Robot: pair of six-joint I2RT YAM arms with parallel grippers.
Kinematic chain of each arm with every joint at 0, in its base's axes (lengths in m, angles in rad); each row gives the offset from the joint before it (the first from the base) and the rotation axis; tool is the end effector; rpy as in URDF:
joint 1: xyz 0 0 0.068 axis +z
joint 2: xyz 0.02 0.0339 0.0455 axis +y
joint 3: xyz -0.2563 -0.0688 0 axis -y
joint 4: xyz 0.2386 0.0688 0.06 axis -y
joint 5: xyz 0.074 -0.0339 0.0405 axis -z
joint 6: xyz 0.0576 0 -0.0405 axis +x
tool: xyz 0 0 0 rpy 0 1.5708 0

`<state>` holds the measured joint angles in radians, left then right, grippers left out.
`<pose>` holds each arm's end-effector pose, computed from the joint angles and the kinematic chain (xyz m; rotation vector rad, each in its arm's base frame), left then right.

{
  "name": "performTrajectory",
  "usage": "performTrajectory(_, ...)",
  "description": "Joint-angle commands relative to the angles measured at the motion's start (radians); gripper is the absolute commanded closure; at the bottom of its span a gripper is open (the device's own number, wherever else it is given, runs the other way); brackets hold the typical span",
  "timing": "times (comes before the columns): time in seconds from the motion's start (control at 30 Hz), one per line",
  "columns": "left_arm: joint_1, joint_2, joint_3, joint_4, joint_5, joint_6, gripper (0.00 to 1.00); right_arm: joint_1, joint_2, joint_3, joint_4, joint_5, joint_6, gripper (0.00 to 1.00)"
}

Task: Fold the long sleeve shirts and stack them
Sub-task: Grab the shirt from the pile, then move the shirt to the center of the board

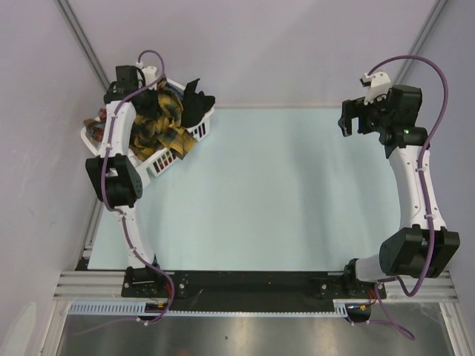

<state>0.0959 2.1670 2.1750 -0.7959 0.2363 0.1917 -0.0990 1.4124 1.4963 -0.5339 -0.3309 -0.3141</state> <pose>0.4927 0.0339 0.2953 0.2258 2.3242 -0.1360 0.3282 -0.0138 0.3905 -0.4198 1.9508 0.0689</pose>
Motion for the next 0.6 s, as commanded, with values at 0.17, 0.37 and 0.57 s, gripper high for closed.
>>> performTrajectory(0.17, -0.181, -0.306, 0.262, 0.121, 0.087, 0.032, 1.00, 0.005, 0.011, 0.044, 0.052, -0.079, 0.064, 0.00)
performTrajectory(0.37, -0.492, -0.374, 0.299, 0.340, 0.094, 0.046, 1.00, -0.021, 0.017, 0.056, 0.064, -0.089, 0.113, 0.00)
performTrajectory(0.57, -0.740, -0.383, 0.324, 0.622, 0.067, 0.060, 1.00, -0.099, 0.000, 0.050, 0.081, -0.102, 0.205, 0.00)
